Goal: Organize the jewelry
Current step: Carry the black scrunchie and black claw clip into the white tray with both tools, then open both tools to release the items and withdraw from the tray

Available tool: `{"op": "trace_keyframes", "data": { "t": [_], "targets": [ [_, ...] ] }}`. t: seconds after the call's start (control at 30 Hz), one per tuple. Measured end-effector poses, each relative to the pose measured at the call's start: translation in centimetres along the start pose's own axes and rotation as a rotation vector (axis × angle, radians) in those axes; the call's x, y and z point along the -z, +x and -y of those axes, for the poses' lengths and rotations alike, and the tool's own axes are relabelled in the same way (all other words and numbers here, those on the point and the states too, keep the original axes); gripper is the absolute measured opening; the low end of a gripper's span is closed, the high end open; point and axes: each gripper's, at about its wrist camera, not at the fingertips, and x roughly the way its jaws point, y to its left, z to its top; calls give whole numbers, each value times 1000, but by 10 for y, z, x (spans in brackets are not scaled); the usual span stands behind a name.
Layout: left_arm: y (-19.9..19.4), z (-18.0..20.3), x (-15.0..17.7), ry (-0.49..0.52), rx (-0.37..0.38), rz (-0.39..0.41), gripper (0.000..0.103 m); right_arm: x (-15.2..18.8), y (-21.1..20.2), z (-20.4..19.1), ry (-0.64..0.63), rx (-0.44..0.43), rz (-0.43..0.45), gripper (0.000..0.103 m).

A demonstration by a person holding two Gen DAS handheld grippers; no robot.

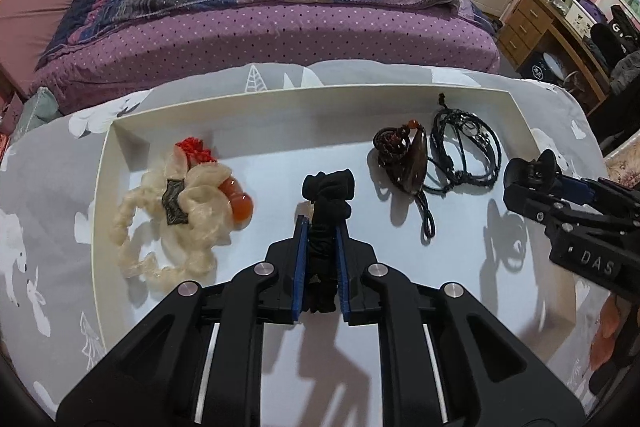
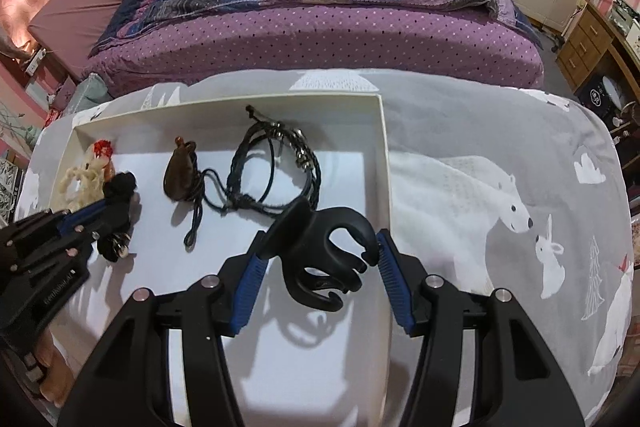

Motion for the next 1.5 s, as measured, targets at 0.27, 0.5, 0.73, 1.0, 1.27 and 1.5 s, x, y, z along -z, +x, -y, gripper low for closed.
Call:
{"op": "trace_keyframes", "data": {
  "t": [0.27,0.5,0.73,1.0,1.27,1.5],
  "targets": [
    [7,6,-5,16,-14,9,20,4,11,-11,-16,13,1,55],
    [12,0,-8,0,-15,6,25,7,18,-16,-29,42,15,58],
    [-4,1,-2,-2,-20,27,42,9,6,-16,-11,-7,38,58],
    [-59,3,7,10,-41,108,69,14,-38,-8,15,-36,107,65],
    [-110,-10,43,-8,-58,161,89,42,-80,4,20,-19,117,66],
    [-130,-13,84,-4,-88,157,95,76,-91,11,55,-34,91,66]
  ]
}}
